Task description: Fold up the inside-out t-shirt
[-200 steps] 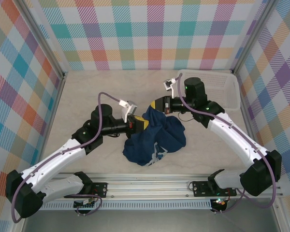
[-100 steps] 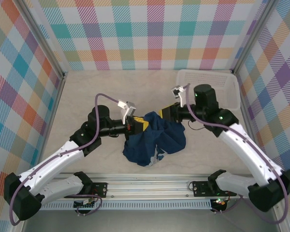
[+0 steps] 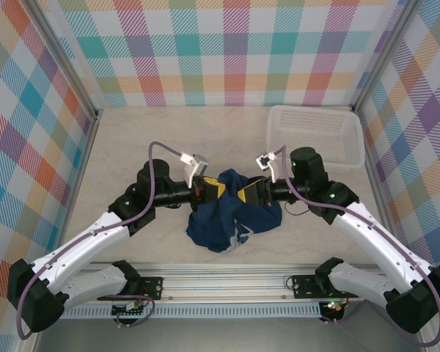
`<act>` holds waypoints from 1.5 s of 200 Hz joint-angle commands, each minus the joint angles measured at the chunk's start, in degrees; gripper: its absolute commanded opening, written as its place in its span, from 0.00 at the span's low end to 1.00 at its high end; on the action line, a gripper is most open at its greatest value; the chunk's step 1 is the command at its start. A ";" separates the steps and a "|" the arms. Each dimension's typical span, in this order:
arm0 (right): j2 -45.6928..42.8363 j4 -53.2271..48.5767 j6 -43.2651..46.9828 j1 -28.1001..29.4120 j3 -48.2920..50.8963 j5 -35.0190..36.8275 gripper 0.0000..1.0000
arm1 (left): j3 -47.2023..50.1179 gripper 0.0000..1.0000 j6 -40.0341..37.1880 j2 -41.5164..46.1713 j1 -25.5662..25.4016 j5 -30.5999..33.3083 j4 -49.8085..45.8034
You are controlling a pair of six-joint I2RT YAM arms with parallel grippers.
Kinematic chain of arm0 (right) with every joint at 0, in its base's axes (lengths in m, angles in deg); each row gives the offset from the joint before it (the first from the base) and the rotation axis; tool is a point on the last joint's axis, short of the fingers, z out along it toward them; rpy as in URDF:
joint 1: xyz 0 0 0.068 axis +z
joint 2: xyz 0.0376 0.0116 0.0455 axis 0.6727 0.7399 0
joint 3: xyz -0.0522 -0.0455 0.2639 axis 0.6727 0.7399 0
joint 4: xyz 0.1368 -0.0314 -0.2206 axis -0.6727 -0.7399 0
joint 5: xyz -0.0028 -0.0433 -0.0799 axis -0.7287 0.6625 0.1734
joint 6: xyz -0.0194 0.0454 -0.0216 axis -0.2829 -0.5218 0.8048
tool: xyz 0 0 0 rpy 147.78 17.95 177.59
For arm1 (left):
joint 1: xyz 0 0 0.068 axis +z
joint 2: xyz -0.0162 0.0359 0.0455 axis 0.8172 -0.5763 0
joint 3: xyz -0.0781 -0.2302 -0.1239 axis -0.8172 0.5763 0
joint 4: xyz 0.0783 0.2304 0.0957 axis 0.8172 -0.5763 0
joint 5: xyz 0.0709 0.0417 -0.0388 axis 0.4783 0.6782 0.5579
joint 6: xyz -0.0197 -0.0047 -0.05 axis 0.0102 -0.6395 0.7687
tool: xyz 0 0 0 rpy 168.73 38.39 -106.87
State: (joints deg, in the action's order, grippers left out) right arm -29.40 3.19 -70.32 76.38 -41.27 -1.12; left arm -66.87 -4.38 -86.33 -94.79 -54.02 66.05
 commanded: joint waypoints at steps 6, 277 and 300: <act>1.60 4.87 -1.77 0.70 0.16 -0.39 0.35 | -1.78 0.00 -0.59 0.08 0.30 -0.11 0.24; 6.66 12.01 -6.10 -4.91 -10.23 -8.00 0.00 | -2.99 0.39 -0.29 -0.12 0.48 16.83 -7.34; 7.61 12.39 -6.38 -5.28 -10.28 -8.33 0.00 | -1.51 0.47 0.00 2.06 0.13 16.14 -7.20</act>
State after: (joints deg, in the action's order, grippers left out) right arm -22.45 12.00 -75.31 71.62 -50.23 -7.44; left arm -69.16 -4.38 -87.53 -94.75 -36.62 58.51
